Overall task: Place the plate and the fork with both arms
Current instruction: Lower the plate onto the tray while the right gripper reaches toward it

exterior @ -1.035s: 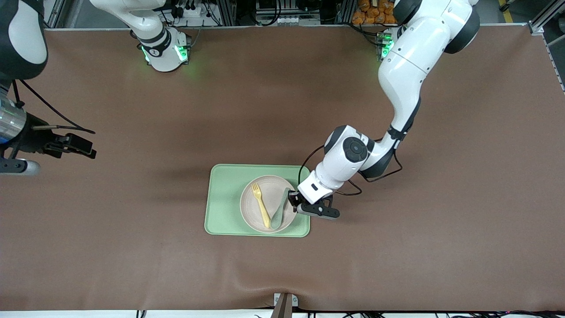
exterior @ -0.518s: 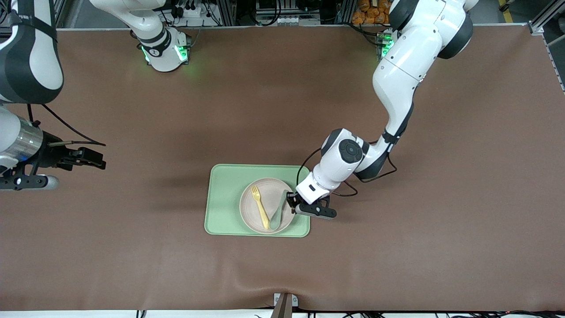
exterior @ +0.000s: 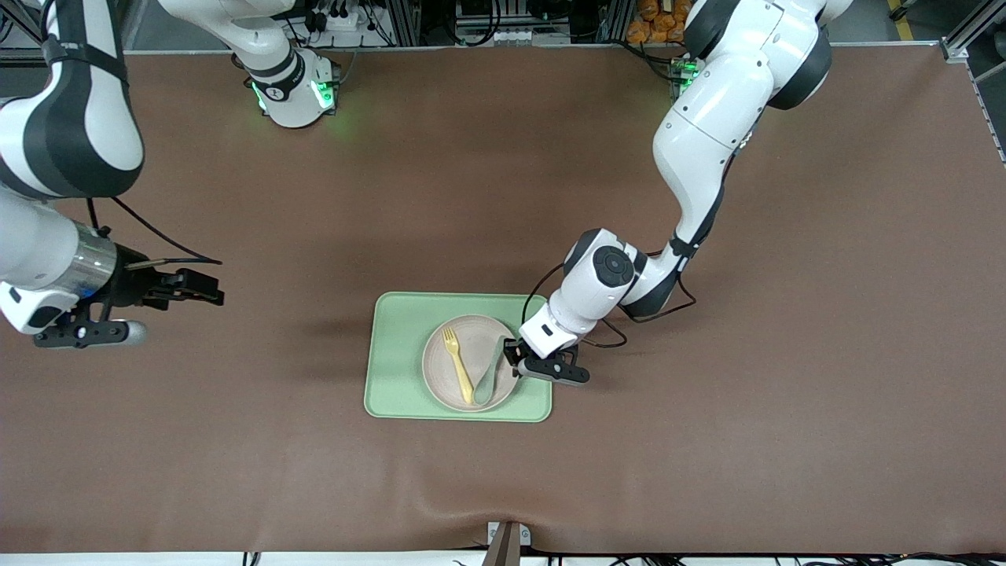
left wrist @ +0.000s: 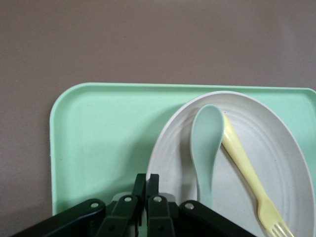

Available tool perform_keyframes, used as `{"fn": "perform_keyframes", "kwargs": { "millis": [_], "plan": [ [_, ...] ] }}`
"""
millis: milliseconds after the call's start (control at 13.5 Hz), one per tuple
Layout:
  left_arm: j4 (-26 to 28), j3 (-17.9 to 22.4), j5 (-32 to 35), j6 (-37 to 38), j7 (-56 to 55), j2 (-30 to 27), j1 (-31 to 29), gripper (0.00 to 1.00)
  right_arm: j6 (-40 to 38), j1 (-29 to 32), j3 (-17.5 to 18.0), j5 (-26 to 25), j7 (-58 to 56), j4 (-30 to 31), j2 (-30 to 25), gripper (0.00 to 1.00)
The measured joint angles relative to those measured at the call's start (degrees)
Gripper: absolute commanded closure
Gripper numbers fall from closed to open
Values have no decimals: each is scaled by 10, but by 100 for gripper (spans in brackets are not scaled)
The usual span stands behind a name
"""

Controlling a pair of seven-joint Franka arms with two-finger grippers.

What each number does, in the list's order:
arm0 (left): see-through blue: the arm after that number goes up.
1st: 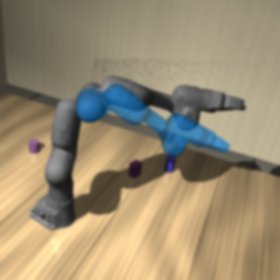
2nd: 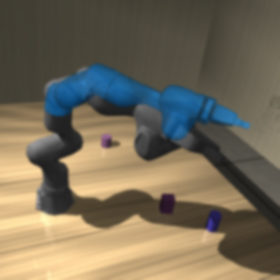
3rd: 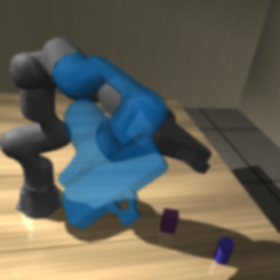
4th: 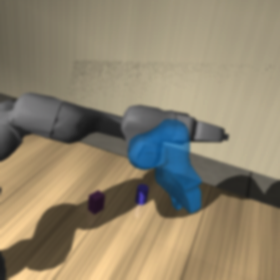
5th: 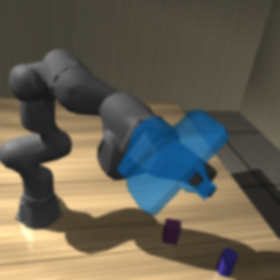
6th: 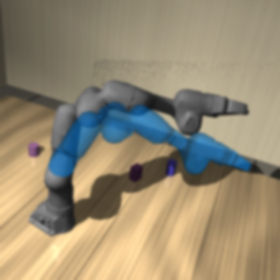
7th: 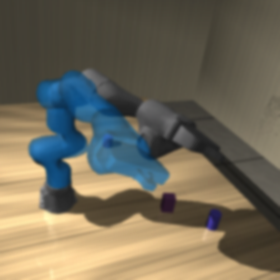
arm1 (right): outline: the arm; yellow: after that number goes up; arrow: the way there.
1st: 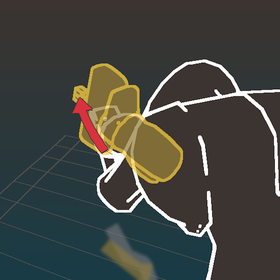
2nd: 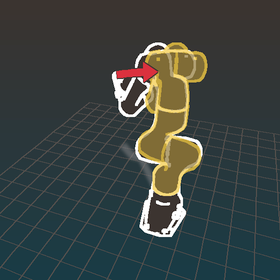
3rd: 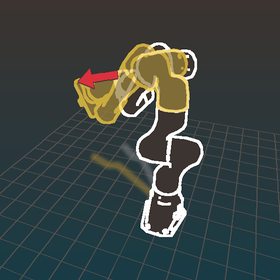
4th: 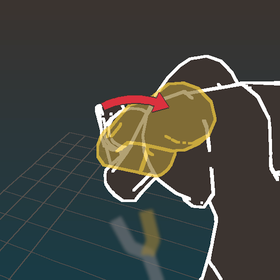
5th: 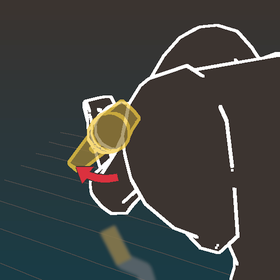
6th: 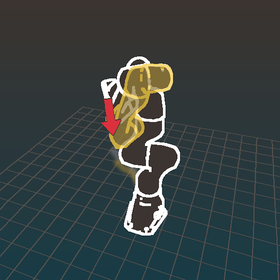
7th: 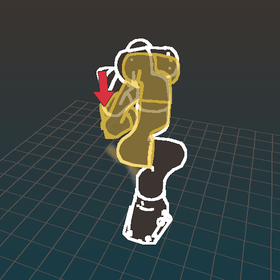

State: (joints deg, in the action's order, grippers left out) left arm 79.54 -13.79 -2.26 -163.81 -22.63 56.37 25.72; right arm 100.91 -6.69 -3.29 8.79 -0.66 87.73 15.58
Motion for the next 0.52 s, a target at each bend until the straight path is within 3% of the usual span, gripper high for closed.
{"fn": "perform_keyframes", "kwargs": {
  "millis": [222,296,370,518],
  "plan": [
    [0,0,0,-2,0,3,6,100,4,-18,0,0,12,0,8,0],
    [0,0,0,-2,0,3,7,73,5,-22,0,0,16,0,11,0],
    [0,0,0,-2,0,3,8,1,5,-28,0,0,23,0,13,0],
    [-2,1,0,-4,-2,3,8,0,7,-37,0,0,30,0,16,0]
  ]
}}
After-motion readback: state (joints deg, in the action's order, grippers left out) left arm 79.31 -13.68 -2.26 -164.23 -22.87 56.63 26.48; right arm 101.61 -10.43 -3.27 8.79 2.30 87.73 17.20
